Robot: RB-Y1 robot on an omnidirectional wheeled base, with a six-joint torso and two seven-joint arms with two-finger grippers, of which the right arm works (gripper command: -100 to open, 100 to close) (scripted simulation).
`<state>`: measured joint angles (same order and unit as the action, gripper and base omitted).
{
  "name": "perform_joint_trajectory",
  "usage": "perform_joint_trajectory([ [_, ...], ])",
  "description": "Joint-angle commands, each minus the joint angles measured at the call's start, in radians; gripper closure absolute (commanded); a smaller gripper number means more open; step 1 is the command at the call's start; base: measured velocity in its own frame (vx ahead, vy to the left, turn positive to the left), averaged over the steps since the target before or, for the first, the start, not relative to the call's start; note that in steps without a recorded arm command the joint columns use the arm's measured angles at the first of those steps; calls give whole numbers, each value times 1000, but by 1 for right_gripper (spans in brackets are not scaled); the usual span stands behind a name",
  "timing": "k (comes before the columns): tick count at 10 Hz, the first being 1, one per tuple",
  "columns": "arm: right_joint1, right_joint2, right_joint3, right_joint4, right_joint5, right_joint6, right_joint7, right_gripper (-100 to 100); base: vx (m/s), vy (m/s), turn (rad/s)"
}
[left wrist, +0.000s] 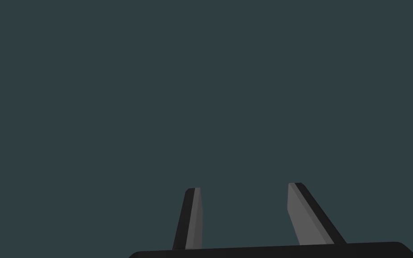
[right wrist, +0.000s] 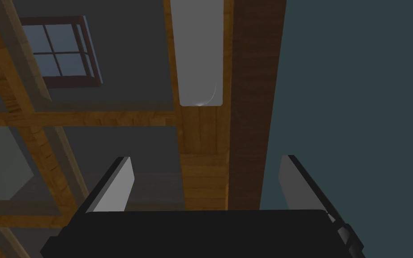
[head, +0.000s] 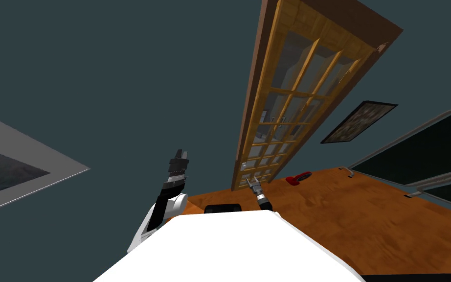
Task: Pull the door open
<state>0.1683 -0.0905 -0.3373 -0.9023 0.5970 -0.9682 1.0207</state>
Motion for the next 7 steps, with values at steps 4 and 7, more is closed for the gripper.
perform_joint_trajectory([
  [4, -45, -3, 2, 60, -16, 0, 41, -100, -1, -6, 50],
  [7, -103, -5, 10, 123, -49, 8, 80, -100, -106, 2, 54],
])
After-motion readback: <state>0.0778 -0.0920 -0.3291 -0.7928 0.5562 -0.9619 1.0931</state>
